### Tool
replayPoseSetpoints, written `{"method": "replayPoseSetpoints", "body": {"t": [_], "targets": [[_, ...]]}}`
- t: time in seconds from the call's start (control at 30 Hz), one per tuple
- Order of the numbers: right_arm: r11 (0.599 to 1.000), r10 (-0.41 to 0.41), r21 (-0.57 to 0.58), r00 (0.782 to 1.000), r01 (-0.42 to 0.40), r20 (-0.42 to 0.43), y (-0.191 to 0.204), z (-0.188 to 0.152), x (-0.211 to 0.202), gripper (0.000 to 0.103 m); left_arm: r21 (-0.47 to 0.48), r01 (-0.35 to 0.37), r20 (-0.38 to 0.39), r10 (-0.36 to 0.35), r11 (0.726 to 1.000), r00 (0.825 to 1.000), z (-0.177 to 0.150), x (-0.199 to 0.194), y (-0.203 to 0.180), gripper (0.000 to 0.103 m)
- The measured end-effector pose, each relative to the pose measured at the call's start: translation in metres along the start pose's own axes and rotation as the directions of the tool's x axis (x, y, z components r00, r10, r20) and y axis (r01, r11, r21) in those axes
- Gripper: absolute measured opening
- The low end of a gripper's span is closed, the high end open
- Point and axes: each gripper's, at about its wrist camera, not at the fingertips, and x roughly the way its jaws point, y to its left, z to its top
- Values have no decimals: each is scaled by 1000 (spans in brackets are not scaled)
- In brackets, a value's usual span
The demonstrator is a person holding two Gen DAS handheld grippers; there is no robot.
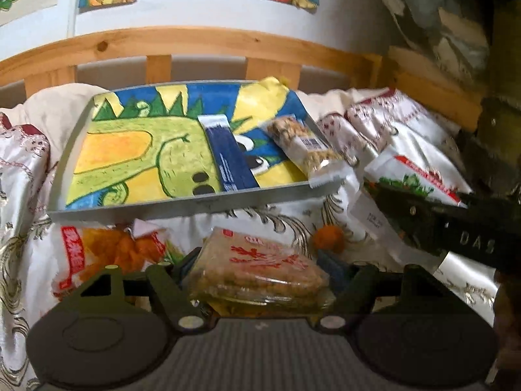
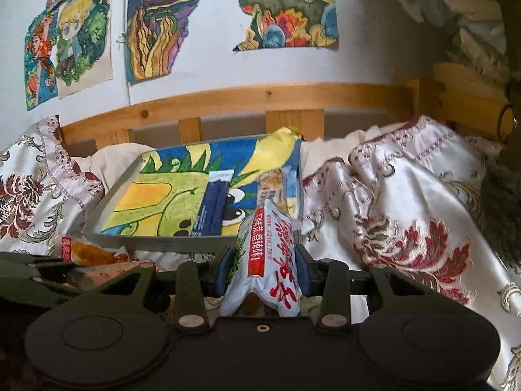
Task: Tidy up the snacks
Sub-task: 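Grasp the clear-wrapped pastry with the left tool while the right tool lifts the white bag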
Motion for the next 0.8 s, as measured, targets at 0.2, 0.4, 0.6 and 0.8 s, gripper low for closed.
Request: {"method": "replayPoseSetpoints", "body": {"t": [0.2, 0.4, 0.6, 0.8], "targets": [[1000, 6, -6, 1000, -6, 17, 3, 0, 4, 42, -1, -2, 25, 2, 1000, 1000, 3, -6, 3, 76], [1000, 10, -5, 1000, -10, 18, 2, 0, 5, 42, 8, -1, 43, 1, 1000, 999, 3, -9, 3, 75], [999, 44, -12, 997, -43, 65, 6, 2, 2, 42, -6, -4, 86, 5, 1000, 996, 11, -17, 6, 75], [995, 99, -49, 978, -91, 184, 17, 18, 14, 42, -33, -43, 160, 48, 999, 986, 40, -17, 18, 75]]}}
